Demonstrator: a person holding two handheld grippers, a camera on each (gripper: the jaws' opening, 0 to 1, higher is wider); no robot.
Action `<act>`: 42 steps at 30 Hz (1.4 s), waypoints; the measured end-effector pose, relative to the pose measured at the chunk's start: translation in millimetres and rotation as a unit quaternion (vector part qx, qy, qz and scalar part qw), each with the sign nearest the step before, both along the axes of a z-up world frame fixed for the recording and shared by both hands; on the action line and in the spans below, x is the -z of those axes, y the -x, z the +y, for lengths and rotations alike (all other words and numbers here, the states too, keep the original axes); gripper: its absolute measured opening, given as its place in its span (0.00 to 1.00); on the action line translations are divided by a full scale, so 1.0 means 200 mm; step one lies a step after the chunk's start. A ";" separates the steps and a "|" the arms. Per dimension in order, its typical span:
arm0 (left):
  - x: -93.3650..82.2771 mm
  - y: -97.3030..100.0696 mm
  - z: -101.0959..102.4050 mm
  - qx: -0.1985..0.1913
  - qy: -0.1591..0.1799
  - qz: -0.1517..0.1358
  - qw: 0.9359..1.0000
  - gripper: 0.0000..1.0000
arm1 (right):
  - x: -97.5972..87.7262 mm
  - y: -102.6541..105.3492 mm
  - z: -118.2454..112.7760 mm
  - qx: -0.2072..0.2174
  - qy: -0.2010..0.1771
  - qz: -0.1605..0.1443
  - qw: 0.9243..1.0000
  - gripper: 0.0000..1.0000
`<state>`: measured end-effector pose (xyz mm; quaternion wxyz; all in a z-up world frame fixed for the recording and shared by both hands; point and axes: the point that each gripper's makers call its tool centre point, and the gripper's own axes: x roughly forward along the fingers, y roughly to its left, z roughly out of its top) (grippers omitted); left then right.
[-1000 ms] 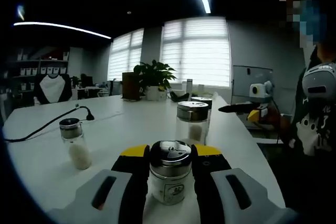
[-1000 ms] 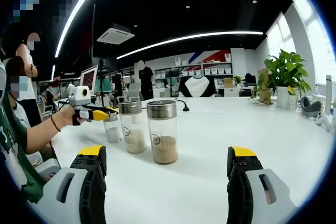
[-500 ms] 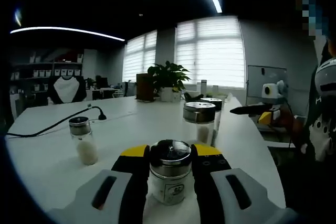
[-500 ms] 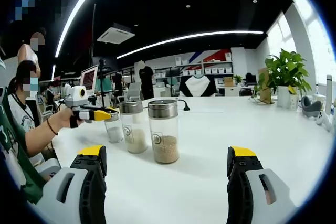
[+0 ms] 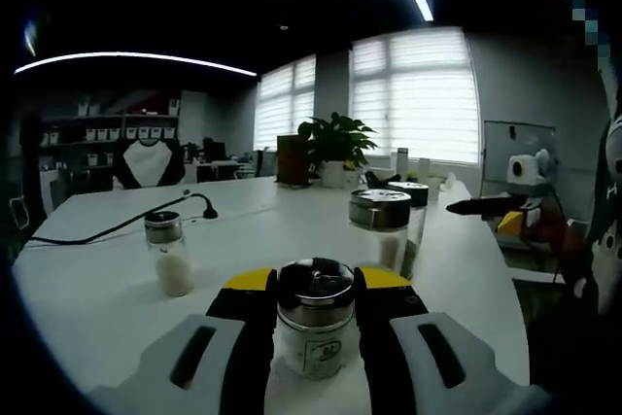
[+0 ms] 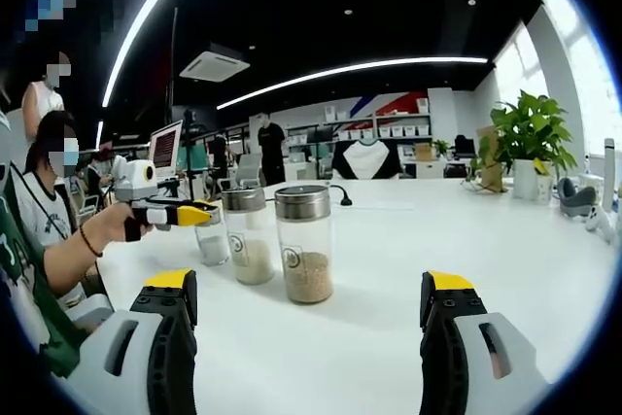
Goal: Rotate the seasoning bottle until the label or dispensing opening points toward the visible target arrow and the bottle remains upright within the marked orientation range
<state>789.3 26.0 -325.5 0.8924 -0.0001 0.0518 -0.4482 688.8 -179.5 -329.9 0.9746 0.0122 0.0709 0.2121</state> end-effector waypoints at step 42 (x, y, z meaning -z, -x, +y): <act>-0.08 0.02 0.07 -0.117 0.028 -0.029 0.992 0.53 | -0.03 0.01 -0.02 0.005 0.003 -0.005 1.000 0.98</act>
